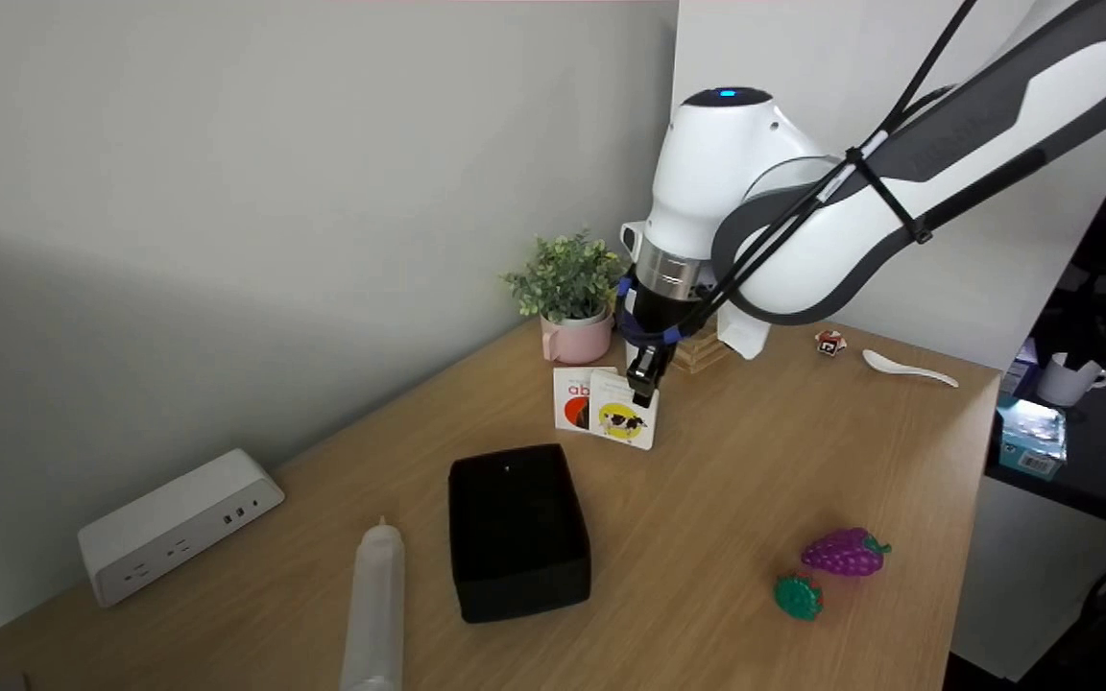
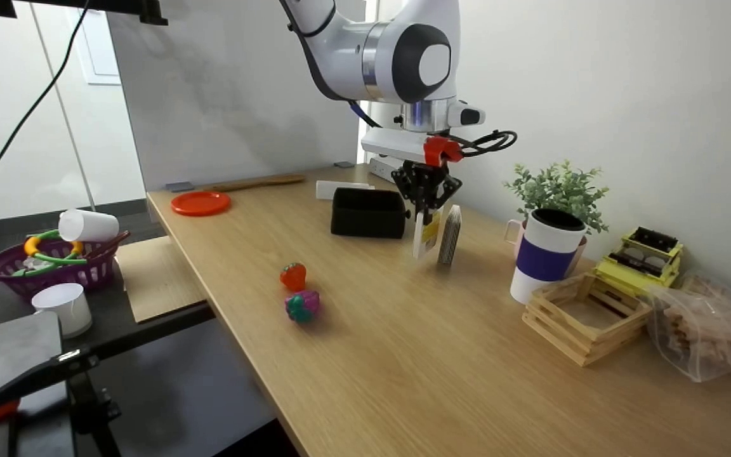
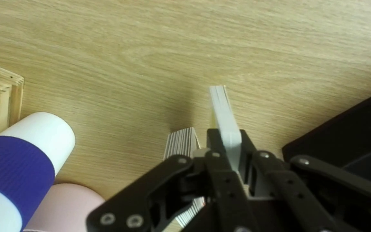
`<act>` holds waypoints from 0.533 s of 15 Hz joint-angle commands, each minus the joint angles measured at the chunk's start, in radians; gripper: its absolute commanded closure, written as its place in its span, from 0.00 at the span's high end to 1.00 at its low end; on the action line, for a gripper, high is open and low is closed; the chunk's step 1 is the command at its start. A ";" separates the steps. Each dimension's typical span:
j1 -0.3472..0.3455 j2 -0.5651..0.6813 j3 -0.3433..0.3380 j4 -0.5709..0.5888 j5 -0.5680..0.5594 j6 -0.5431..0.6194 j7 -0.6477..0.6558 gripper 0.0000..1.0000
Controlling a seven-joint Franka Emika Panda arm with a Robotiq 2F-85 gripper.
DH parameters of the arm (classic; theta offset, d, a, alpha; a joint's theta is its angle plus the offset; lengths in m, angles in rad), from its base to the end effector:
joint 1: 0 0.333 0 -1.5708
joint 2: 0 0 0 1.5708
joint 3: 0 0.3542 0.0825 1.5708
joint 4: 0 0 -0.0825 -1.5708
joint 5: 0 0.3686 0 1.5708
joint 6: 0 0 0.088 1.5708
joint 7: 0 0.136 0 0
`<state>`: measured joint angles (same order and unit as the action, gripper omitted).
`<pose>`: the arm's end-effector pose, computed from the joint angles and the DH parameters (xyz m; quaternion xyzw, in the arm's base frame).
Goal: Move the books from the box to the table
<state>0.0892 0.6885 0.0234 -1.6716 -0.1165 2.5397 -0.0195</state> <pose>0.7136 0.0778 0.2326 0.9897 0.1071 0.0911 0.0258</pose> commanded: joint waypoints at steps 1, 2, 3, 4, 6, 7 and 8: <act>0.010 0.029 -0.009 0.026 -0.008 0.029 0.002 0.04; 0.009 0.039 -0.007 0.032 -0.007 0.034 -0.002 0.04; 0.010 0.044 -0.006 0.038 -0.006 0.031 -0.002 0.04; 0.010 0.051 -0.006 0.044 -0.006 0.029 -0.002 0.04; 0.011 0.063 -0.004 0.056 -0.005 0.028 -0.004 0.04; 0.012 0.069 -0.004 0.062 -0.005 0.028 -0.005 0.04; 0.013 0.072 -0.003 0.069 -0.005 0.024 -0.006 0.04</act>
<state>0.0929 0.7335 0.0238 -1.6399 -0.1165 2.5566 -0.0198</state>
